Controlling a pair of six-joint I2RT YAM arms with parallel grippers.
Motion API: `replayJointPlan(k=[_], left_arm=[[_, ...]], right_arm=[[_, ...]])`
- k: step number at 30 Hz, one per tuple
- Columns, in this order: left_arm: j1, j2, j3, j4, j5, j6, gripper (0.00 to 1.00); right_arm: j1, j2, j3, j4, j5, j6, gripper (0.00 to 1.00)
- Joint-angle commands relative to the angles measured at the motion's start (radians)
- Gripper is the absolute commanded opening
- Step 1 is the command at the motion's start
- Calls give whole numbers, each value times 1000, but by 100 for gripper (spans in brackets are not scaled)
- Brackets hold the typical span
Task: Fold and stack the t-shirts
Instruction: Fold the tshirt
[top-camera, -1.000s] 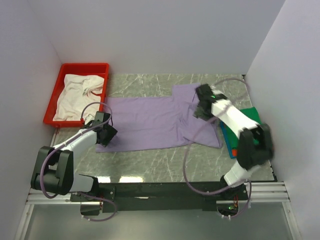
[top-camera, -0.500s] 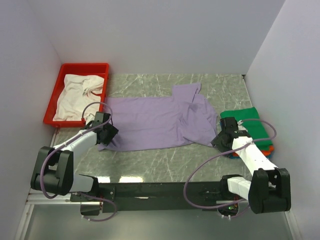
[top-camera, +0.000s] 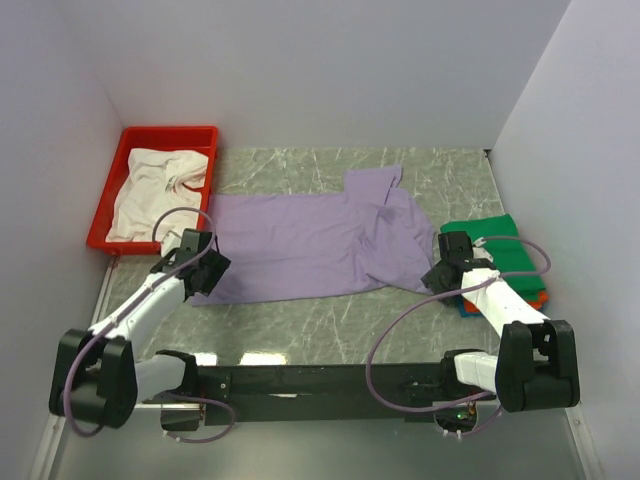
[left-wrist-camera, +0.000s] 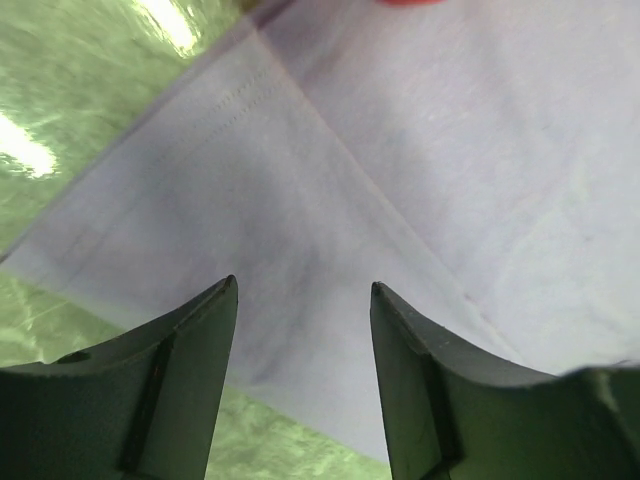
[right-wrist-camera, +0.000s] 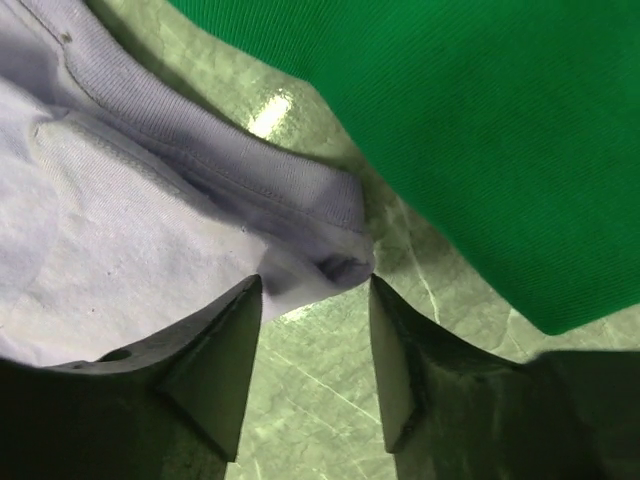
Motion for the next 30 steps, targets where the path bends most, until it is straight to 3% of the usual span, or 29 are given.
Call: replayJointPlan(k=[1, 8, 14, 23, 30], left_arm=[[-3, -66, -6, -59, -75, -42, 61], [-5, 18, -3, -24, -49, -50, 61], [-5, 69, -36, -19, -76, -70, 61], [-3, 98, -58, -42, -119, -79, 61], [-5, 78, -61, -68, -138, -79, 61]], right_arm=[[-8, -21, 16, 14, 50, 14, 53], [-7, -4, 48, -8, 63, -2, 29], [-7, -2, 140, -101, 142, -42, 18], [-8, 47, 254, -213, 248, -106, 13], [-7, 73, 254, -252, 273, -121, 15]])
